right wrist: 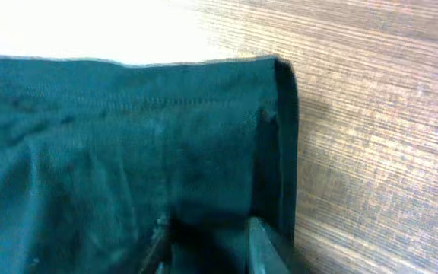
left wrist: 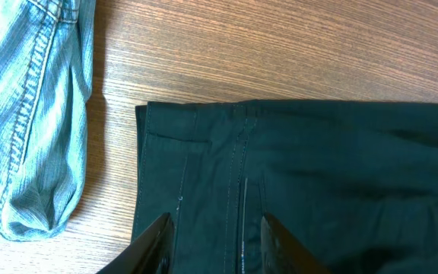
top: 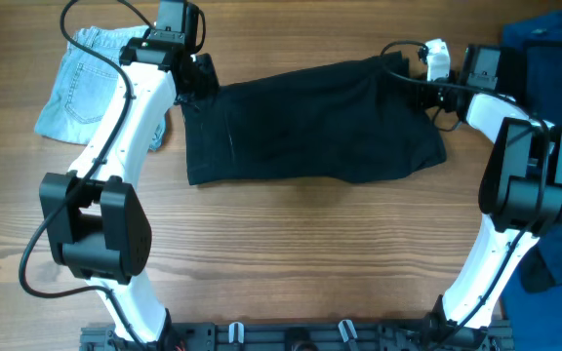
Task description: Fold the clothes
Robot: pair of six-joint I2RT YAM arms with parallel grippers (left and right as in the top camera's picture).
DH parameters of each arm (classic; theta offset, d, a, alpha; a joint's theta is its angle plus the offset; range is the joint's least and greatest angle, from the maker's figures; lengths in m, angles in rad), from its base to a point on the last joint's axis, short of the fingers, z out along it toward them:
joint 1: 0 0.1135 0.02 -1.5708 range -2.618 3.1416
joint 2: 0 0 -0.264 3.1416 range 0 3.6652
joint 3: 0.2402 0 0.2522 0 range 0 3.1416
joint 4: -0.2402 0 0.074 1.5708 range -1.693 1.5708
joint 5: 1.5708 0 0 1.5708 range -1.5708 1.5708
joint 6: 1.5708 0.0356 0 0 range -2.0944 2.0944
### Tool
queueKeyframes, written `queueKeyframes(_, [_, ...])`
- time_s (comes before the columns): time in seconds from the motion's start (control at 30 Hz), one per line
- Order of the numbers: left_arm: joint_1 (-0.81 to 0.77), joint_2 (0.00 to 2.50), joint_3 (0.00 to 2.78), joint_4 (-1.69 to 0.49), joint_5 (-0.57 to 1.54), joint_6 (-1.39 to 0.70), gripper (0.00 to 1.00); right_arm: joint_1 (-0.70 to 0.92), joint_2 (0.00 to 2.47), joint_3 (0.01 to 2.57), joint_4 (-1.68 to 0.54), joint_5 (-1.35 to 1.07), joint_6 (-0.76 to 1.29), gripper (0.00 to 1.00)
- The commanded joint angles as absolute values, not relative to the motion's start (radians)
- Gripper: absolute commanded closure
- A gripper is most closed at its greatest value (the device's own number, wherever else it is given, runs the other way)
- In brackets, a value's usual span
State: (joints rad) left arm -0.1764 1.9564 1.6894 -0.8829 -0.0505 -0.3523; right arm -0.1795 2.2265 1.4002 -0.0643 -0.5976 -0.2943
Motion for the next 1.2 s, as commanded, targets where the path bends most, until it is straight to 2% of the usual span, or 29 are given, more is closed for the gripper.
queueKeyframes(0.0, [-0.171, 1.964, 1.686, -0.884, -0.035, -0.344, 0.63, -0.184, 2.24, 1.396, -0.03, -0.638, -0.191, 0.86])
queueKeyframes(0.07, [-0.171, 1.964, 1.686, -0.884, -0.035, -0.344, 0.63, -0.184, 2.231, 1.396, -0.015, -0.649, -0.191, 0.96])
queueKeyframes(0.23, [-0.171, 1.964, 1.686, -0.884, -0.035, -0.344, 0.63, -0.232, 2.231, 1.396, -0.03, -0.661, -0.181, 0.96])
queueKeyframes(0.27, [-0.171, 1.964, 1.686, -0.884, -0.035, -0.344, 0.63, -0.245, 2.229, 1.396, -0.028, -0.68, -0.183, 0.73])
queueKeyframes(0.3, [-0.171, 1.964, 1.686, -0.884, -0.035, -0.344, 0.63, -0.257, 2.227, 1.396, -0.022, -0.682, -0.183, 0.46])
queueKeyframes(0.37, [-0.171, 1.964, 1.686, -0.884, -0.035, -0.344, 0.63, -0.274, 2.227, 1.396, -0.018, -0.725, -0.199, 0.4])
queueKeyframes(0.43, [-0.171, 1.964, 1.686, -0.887, -0.035, -0.344, 0.62, -0.273, 2.227, 1.396, -0.019, -0.814, -0.24, 0.38])
queueKeyframes(0.53, [-0.171, 1.964, 1.686, -0.888, -0.035, -0.344, 0.62, -0.263, 2.228, 1.396, -0.04, -0.813, -0.241, 0.36])
queueKeyframes(0.63, [-0.171, 1.964, 1.686, -0.887, -0.036, -0.344, 0.62, -0.243, 2.228, 1.396, -0.052, -0.901, -0.301, 0.4])
queueKeyframes(0.8, [-0.171, 1.973, 1.686, -0.892, -0.035, -0.344, 0.62, -0.208, 2.228, 1.396, -0.065, -0.766, -0.352, 0.38])
queueKeyframes(0.93, [-0.171, 1.977, 1.686, -0.876, -0.035, -0.344, 0.63, -0.144, 2.223, 1.396, -0.072, -0.789, -0.37, 0.48])
queueKeyframes(1.0, [-0.171, 1.979, 1.685, -0.854, -0.035, -0.344, 0.61, -0.132, 2.223, 1.396, -0.083, -0.777, -0.366, 0.43])
queueKeyframes(1.1, [-0.173, 1.981, 1.685, -0.759, 0.021, -0.315, 0.49, -0.131, 2.19, 1.396, -0.137, -0.772, -0.36, 0.41])
queueKeyframes(1.17, [-0.173, 1.986, 1.685, -0.715, 0.143, -0.228, 0.33, -0.131, 2.126, 1.396, -0.181, -0.683, -0.335, 0.37])
